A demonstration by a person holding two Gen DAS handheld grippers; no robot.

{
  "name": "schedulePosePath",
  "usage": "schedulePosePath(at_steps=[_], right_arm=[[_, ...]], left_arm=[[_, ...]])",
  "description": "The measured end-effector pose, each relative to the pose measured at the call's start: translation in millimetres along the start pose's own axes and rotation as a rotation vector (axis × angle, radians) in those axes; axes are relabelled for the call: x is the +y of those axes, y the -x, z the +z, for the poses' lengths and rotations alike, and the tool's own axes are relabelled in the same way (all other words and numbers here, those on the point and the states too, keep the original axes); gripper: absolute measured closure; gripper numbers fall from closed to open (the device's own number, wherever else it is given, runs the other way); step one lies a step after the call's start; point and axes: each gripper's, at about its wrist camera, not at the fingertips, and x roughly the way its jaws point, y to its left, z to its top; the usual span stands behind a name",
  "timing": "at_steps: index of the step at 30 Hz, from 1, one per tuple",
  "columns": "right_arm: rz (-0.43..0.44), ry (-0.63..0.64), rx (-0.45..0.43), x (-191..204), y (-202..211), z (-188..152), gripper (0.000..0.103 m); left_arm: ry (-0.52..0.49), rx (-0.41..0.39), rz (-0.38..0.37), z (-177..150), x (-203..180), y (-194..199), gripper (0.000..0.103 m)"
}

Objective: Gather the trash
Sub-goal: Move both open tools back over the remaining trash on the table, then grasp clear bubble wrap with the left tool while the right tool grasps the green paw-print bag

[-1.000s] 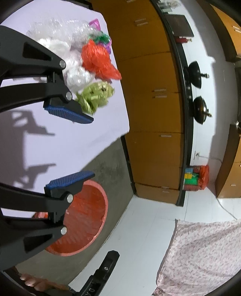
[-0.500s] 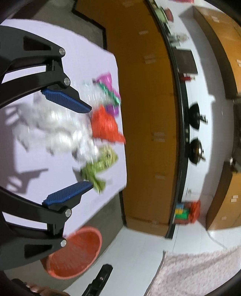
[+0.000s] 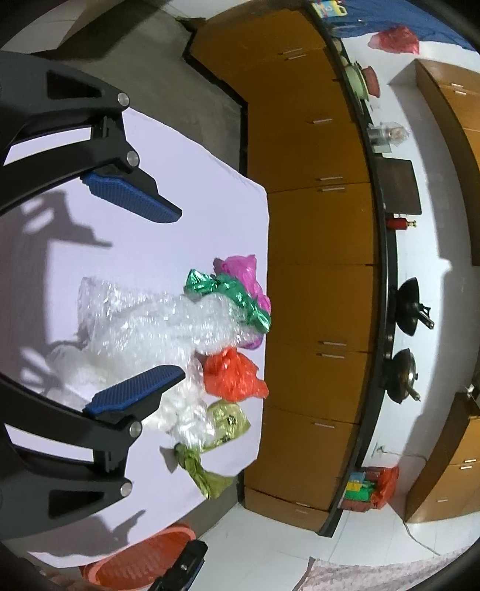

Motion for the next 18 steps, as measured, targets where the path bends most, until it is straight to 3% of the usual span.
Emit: schedulePosePath(at_steps=[9, 18], right_arm=[[-0.028, 0.032, 0.07, 23, -55, 6, 0.04], [-0.064, 0.024, 0.101, 22, -84, 11, 0.04]], left_arm=[[-0.012, 0.056, -0.011, 2, -5, -30, 0.024], [-0.01, 0.099, -0.041, 1, -9, -52, 0.024]])
